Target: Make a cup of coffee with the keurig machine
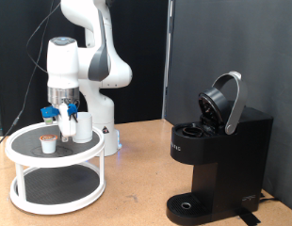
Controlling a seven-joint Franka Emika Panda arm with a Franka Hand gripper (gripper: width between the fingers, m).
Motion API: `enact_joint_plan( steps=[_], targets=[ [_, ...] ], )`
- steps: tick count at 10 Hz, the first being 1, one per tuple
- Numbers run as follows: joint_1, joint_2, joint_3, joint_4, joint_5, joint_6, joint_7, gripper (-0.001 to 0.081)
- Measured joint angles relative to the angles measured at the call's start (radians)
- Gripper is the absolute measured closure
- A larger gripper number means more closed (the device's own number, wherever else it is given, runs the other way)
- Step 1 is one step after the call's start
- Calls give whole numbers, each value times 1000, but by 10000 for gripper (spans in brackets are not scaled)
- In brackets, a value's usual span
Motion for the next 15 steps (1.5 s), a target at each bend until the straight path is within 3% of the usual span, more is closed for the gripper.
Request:
enact_joint_plan(
  steps=[2,5,15],
  targets=[
    [11,-32,0,54,68,-114,-41,797],
    [12,-74,0,116,79,-232,-68,805],
    [-5,-99,-2,162,57,-294,-90,806]
  ],
)
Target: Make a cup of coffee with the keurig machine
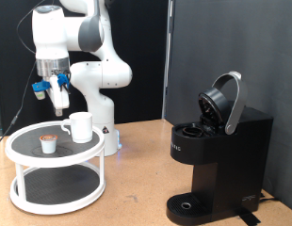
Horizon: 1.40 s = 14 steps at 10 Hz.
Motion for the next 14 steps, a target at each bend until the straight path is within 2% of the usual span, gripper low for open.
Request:
enact_joint_plan(
  steps=[2,3,4,5,6,7,8,9,12,14],
  targets=[
    [-6,-1,0,7,-18,-17,-2,782],
    [-11,-1,0,7,-27,-17,-2,606],
    [-14,-1,-1,7,-33,-17,-2,606],
    [-17,-1,-2,7,-37,-17,-2,423],
    [-20,-1,-3,7,-41,-15,-2,423],
    [-22,-1,-6,7,-47,-11,-2,282],
    [-22,-1,-10,6,-50,-3,-3,282],
    [-22,-1,-17,3,-52,9,-4,115],
    [-23,11,-31,-22,-64,74,-4,80],
    [-26,43,-33,-45,-84,135,0,72]
  ],
)
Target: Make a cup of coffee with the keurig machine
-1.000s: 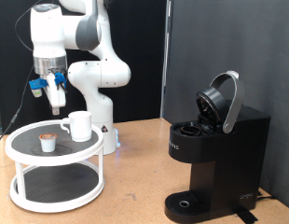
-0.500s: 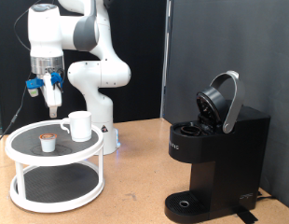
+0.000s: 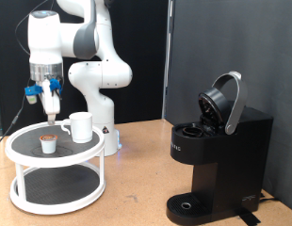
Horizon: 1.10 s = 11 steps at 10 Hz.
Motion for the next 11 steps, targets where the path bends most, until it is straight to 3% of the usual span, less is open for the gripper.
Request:
enact_joint_plan(
  steps=[6,11],
  targets=[
    [-19,116,-9,-44,-43,185,2,72],
    [-17,148,-8,-68,-34,227,4,72]
  ],
)
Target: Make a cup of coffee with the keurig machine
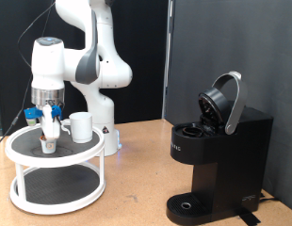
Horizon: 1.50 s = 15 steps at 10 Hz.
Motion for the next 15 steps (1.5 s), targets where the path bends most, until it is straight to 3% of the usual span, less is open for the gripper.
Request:
enact_joint_plan(
  steps=[3,4,5,6,7,9,12,15],
  targets=[
    [1,0,2,-11,3,3,0,72],
    [1,0,3,-14,3,5,0,163],
    [1,0,3,-15,3,6,1,163],
    [1,0,4,-16,3,7,1,346],
    [1,-1,4,-18,5,7,1,479],
    [7,-14,6,-17,39,-13,-1,496],
    [36,-93,6,30,152,-191,-43,496],
    [45,-160,10,93,186,-345,-80,496]
  ],
)
